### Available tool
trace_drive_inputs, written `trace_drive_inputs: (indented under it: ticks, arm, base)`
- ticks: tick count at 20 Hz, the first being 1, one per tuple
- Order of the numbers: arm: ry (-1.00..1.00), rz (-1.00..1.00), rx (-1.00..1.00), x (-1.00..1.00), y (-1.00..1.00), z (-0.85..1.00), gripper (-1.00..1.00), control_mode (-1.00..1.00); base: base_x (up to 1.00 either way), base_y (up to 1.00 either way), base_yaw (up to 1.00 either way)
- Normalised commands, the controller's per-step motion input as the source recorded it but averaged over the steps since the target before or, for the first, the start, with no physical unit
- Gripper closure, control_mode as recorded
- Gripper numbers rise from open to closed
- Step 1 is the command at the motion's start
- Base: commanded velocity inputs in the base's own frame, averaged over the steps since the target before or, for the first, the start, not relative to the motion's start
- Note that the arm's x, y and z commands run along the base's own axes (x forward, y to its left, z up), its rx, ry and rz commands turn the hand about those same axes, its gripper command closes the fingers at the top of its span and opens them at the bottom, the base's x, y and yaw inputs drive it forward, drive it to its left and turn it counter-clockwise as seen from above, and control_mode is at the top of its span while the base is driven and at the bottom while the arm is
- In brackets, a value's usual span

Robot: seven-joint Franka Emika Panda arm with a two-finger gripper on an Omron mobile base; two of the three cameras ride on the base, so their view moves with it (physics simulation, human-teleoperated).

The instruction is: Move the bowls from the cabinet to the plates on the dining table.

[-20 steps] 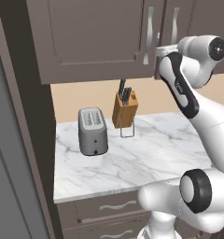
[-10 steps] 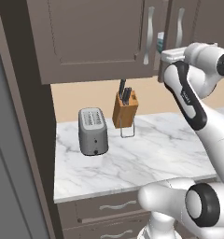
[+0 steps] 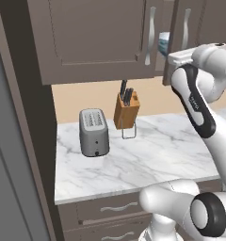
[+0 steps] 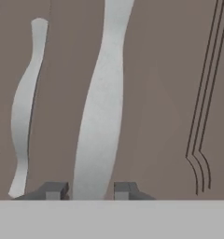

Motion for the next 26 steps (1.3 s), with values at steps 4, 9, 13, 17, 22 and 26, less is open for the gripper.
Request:
trace_drive_inputs:
  ticks: [4, 9, 13, 17, 22, 26]
  arm:
    - [0.00, 0.02, -0.01, -0.58, -0.42, 0.50, 1.00, -1.00]
    - [0.00, 0.06, 0.00, -0.65, -0.47, 0.49, 1.00, -1.00]
    - [0.00, 0.07, 0.00, -0.67, -0.46, 0.47, 1.00, -1.00]
    - [0.00, 0.11, 0.00, -0.65, -0.46, 0.42, 1.00, -1.00]
    - [0.00, 0.12, 0.00, -0.63, -0.45, 0.39, 1.00, -1.00]
    - [0.00, 0.11, 0.00, -0.62, -0.45, 0.35, 1.00, -1.00]
  base:
    - [0.00, 0.00, 0.00]
    - [0.00, 0.00, 0.00]
    - [0.00, 0.00, 0.00]
    - [0.00, 0.00, 0.00]
    - [0.00, 0.00, 0.00]
    - [0.00, 0.00, 0.00]
